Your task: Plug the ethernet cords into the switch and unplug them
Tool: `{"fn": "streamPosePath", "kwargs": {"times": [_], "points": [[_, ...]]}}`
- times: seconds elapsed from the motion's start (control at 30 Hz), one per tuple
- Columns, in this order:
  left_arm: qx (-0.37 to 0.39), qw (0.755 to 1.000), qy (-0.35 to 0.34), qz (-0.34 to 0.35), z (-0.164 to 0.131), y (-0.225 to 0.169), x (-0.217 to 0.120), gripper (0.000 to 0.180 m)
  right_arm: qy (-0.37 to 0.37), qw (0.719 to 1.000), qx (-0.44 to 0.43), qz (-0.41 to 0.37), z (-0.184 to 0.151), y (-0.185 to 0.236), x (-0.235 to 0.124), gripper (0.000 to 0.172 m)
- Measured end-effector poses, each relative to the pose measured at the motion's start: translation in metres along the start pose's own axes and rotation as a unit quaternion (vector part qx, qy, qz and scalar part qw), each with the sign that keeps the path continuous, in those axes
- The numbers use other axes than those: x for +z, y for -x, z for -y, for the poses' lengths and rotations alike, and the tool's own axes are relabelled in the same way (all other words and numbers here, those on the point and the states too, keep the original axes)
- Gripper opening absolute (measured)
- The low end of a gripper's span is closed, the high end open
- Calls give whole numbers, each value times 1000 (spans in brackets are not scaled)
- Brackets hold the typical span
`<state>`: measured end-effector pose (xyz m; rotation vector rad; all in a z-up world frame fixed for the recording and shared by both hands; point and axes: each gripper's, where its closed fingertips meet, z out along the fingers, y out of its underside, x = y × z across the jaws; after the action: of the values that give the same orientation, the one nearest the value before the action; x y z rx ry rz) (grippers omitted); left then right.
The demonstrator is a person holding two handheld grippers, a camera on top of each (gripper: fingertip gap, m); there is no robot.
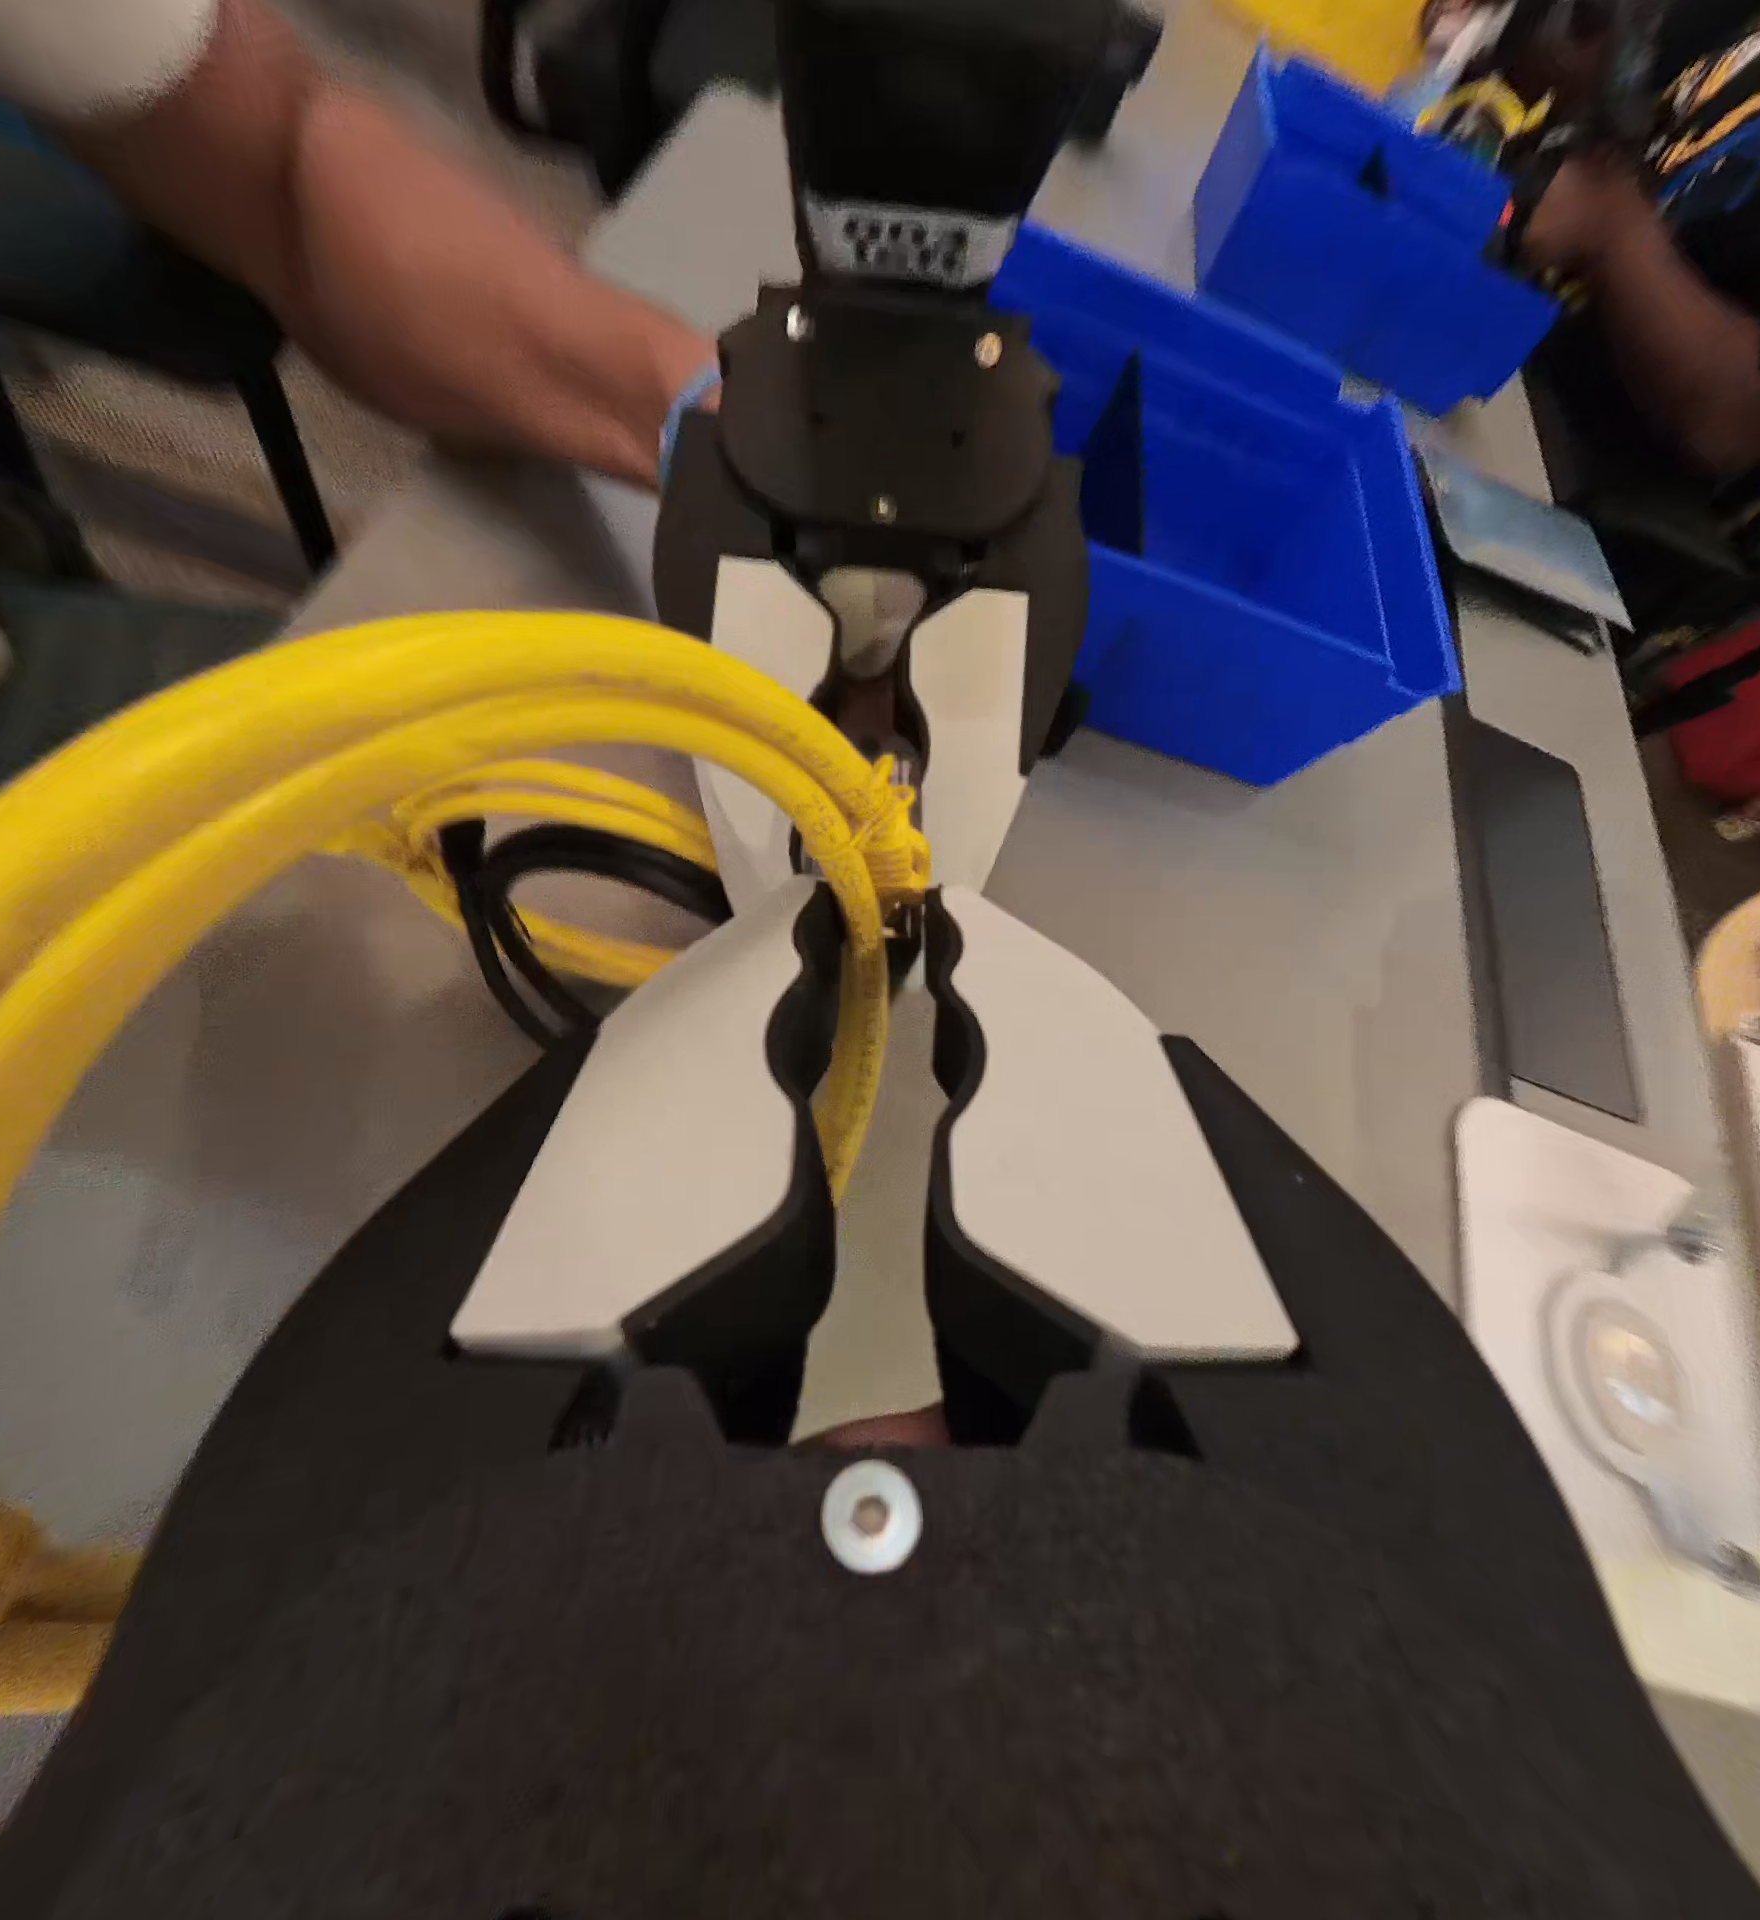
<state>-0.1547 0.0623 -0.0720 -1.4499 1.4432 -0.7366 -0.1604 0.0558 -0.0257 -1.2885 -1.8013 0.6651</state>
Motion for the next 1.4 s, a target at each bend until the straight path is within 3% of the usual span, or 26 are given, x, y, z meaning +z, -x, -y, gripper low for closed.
{"fn": "streamPosePath", "kwargs": {"times": [0.13,0.2,0.27,0.33,0.47,0.57,0.7,0.8,0.9,1.0,1.1,1.17,1.27,1.4], "points": [[2,1000,1,10,0,3,-4,24,110,994,-18,8,-12,-11,-32,12],[4,1000,5,13,1,3,-3,25,79,996,39,11,7,-26,-51,20],[5,1000,10,19,4,0,3,25,48,995,82,26,37,-34,-55,17],[7,999,23,29,6,-2,11,24,89,989,89,72,45,-24,-41,24],[-19,997,56,58,6,2,24,24,247,959,77,119,20,-6,-24,30],[-30,996,63,59,8,1,29,24,330,939,47,89,-1,-7,-28,24],[-12,997,60,53,13,-9,32,24,354,932,39,70,-19,0,-33,21],[-10,997,50,49,17,-12,33,24,330,941,43,59,-11,4,-40,23],[6,999,16,34,19,-15,28,24,259,961,85,56,9,6,-53,28],[3,999,-29,18,22,-17,20,24,221,970,91,35,-7,-3,-69,30],[9,995,-97,-5,33,-23,8,24,83,986,132,59,2,8,-65,29],[-3,991,-131,-19,38,-24,2,24,32,993,98,51,9,18,-55,27],[2,987,-153,-52,39,-31,-2,24,-45,997,51,26,26,22,-40,18],[12,984,-160,-76,39,-39,-3,24,-134,986,91,37,27,1,-41,14]]}}
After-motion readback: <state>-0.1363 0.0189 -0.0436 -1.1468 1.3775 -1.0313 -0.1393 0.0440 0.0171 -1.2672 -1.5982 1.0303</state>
